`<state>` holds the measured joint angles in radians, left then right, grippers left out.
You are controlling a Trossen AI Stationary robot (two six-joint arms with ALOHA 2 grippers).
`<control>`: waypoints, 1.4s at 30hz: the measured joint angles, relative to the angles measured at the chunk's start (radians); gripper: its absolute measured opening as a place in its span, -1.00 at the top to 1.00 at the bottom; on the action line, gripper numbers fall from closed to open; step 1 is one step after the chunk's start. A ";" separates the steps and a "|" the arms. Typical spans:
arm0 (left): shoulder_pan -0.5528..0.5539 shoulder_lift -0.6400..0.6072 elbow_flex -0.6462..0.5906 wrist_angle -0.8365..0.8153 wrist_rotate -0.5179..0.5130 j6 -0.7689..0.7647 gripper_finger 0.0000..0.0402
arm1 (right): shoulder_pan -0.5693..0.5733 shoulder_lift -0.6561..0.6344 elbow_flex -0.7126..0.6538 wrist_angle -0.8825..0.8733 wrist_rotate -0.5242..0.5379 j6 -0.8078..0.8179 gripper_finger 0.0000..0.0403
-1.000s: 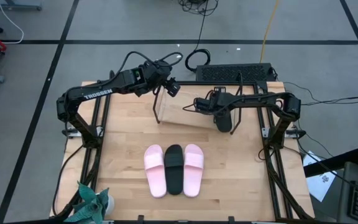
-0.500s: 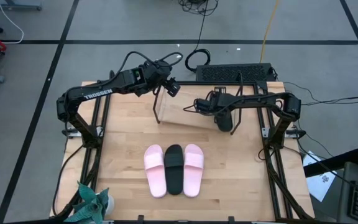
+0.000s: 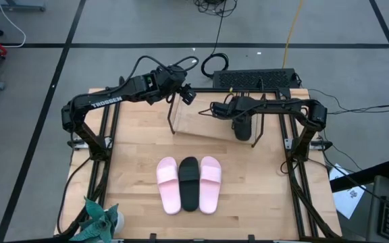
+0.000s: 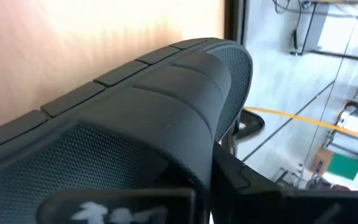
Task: Pick and place slides into the shelf
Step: Put the right black slide on the shelf
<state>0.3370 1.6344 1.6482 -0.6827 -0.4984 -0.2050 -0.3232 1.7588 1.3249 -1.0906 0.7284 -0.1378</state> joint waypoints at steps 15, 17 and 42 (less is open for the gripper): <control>0.000 0.000 0.000 0.000 0.000 -0.001 -0.24 | -0.003 0.000 0.039 -0.159 -0.050 0.205 1.00; 0.000 0.000 0.000 -0.001 0.001 -0.001 -0.24 | -0.003 0.000 0.038 -0.162 -0.051 0.209 1.00; -0.027 0.001 -0.003 -0.001 0.000 0.029 -0.24 | -0.009 0.006 -0.146 -0.021 -0.005 0.288 1.00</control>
<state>0.3096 1.6352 1.6449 -0.6834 -0.4980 -0.1763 -0.3325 1.7653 1.1786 -1.1115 0.7232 0.1497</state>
